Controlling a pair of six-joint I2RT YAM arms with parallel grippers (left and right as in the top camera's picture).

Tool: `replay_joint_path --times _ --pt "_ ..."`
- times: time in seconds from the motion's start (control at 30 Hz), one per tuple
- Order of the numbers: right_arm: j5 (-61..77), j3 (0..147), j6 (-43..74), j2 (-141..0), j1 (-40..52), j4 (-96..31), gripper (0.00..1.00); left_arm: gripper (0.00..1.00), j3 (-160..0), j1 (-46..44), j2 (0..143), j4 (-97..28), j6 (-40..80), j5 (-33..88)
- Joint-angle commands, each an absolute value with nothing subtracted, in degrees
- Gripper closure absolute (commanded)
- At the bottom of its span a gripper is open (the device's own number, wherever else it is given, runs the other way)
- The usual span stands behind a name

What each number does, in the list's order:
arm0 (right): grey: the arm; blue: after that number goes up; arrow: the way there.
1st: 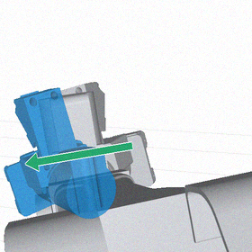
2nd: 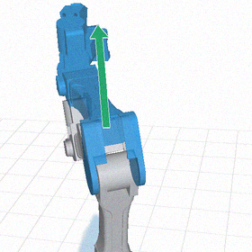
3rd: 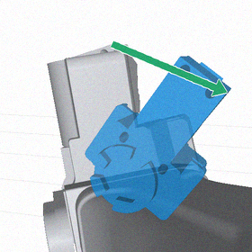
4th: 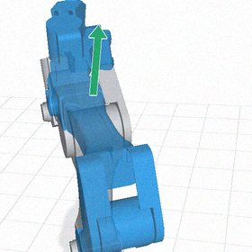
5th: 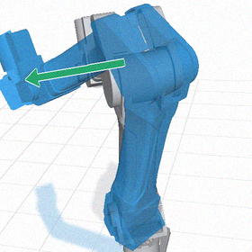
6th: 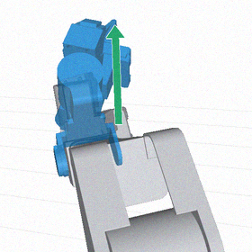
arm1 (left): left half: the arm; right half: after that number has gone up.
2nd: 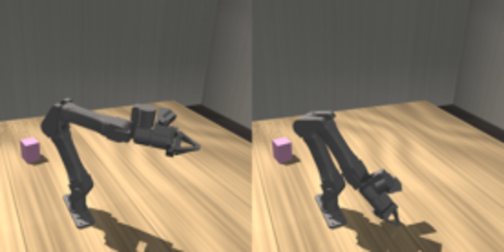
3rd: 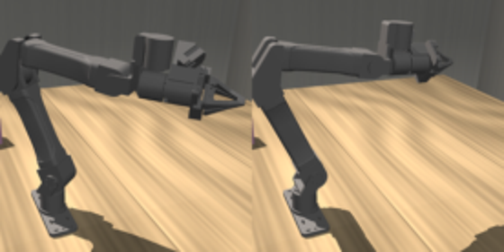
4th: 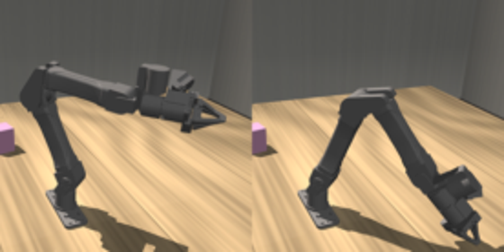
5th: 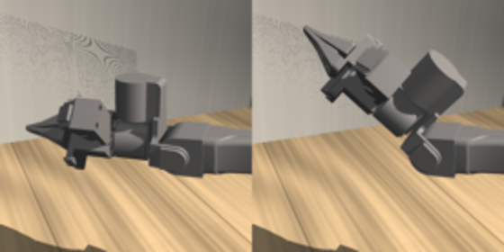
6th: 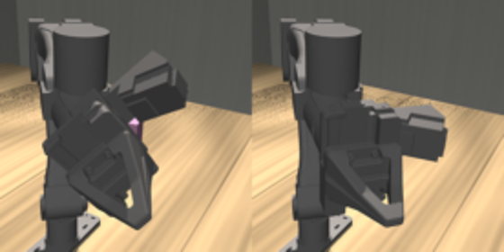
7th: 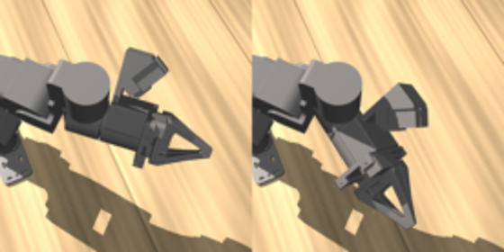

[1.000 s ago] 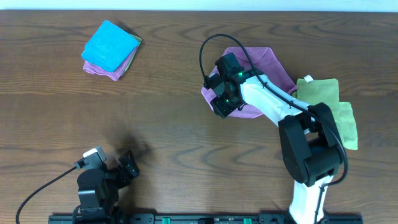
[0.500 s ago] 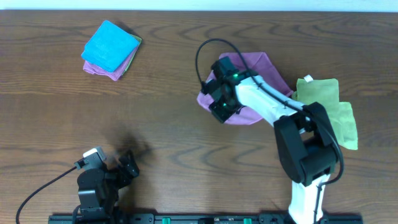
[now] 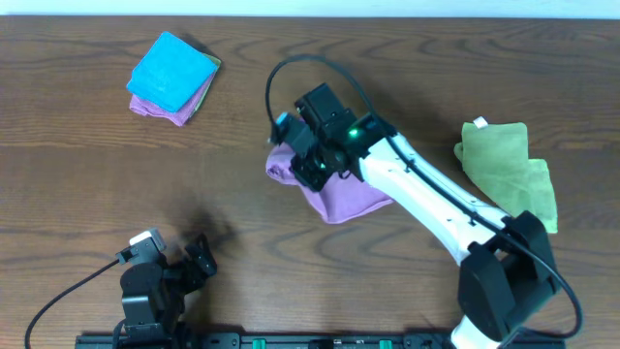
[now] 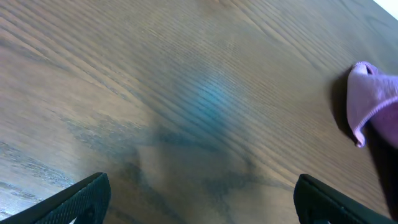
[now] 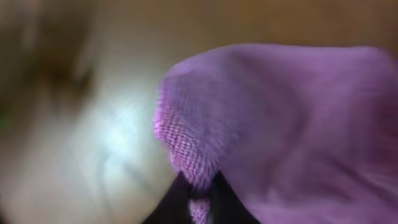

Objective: Fold the cloth
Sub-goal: 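Regrasp the purple cloth edge with the right gripper and spread it flat, then grasp the purple cloth's left corner with the left gripper, right corner with right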

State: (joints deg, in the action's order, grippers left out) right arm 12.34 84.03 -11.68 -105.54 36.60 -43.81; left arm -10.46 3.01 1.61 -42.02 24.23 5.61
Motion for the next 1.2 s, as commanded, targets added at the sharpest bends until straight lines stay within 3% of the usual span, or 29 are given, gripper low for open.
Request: replay_joint_path --times 0.0,0.1,0.17,0.5,0.73,0.83,1.0,1.17 --pt "3.6 84.4 -8.4 -107.4 33.9 -41.2 0.73 0.05 -9.4 3.3 1.2 -42.6 24.9 5.4" --pt "1.7 84.4 -6.7 -108.6 31.5 -39.1 0.56 0.05 -9.4 3.3 1.2 -42.6 24.9 5.4" --pt "1.6 84.4 -5.6 -109.2 30.0 -39.2 0.51 0.05 -9.4 3.3 1.2 -42.6 24.9 5.4" --pt "13.8 84.4 -11.9 -107.6 33.8 -50.7 0.54 0.05 -9.4 3.3 1.2 -42.6 24.9 5.4" --pt "14.4 84.4 -18.9 -106.8 42.7 -57.1 0.42 0.05 -9.4 3.3 1.2 -42.6 24.9 5.4" --pt "13.2 84.4 -18.8 -107.0 45.1 -55.8 0.41 0.05 -9.4 3.3 1.2 -42.6 24.9 5.6" --pt "8.8 84.4 -5.2 -106.9 41.4 -51.4 0.41 0.05 -9.7 3.3 1.3 -40.6 24.9 12.3" --pt "21.3 84.4 0.4 -106.5 31.9 -50.1 0.34 0.05 -13.6 3.3 3.8 -40.5 23.4 14.6"
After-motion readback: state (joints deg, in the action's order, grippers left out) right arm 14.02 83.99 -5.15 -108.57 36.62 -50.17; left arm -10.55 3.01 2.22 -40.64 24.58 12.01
